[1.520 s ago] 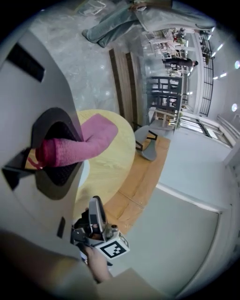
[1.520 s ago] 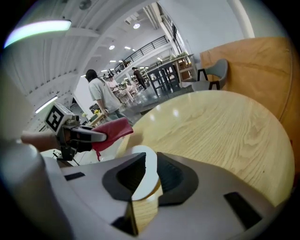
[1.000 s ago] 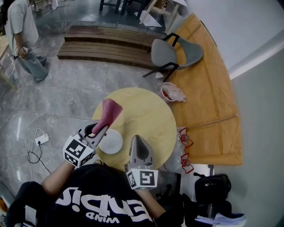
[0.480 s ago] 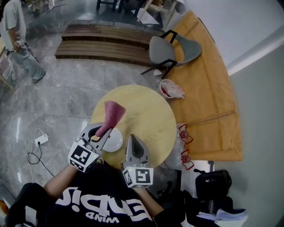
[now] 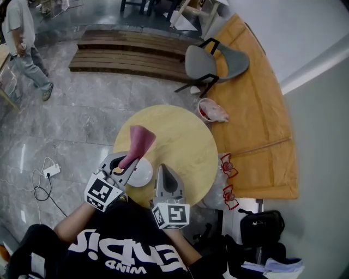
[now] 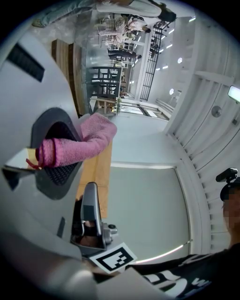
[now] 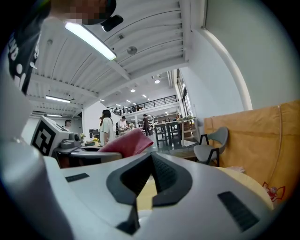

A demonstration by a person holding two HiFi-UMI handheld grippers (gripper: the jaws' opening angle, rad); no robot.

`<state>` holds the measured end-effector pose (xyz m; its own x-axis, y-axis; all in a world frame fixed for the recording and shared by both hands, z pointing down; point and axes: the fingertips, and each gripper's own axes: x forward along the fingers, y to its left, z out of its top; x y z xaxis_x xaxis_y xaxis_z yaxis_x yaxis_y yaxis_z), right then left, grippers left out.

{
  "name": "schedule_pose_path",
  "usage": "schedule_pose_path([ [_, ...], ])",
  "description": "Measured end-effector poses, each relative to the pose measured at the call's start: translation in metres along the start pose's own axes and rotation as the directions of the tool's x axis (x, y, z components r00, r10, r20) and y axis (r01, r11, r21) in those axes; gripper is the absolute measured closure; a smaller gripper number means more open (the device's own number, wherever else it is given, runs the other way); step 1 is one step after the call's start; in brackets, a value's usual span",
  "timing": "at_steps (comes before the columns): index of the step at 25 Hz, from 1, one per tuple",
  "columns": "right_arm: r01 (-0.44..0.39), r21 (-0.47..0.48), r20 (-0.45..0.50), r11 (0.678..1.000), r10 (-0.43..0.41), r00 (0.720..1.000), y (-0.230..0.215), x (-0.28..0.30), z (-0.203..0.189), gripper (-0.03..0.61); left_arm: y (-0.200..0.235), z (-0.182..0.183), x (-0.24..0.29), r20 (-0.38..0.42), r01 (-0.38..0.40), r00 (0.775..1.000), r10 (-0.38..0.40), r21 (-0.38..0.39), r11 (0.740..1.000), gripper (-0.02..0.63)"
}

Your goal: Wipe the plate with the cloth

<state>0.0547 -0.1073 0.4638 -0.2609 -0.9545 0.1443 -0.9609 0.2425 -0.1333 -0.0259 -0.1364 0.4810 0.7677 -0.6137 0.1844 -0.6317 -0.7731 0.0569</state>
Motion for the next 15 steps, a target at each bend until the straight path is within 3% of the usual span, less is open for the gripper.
schedule_pose_path([
  [15,-0.037,0.027,-0.033,0.999,0.038,0.999,0.003,0.001,-0.012,0.557,-0.006,-0.005,-0.001,-0.009,0.013,1.0,-0.014,-0.02,1.0,0.563],
])
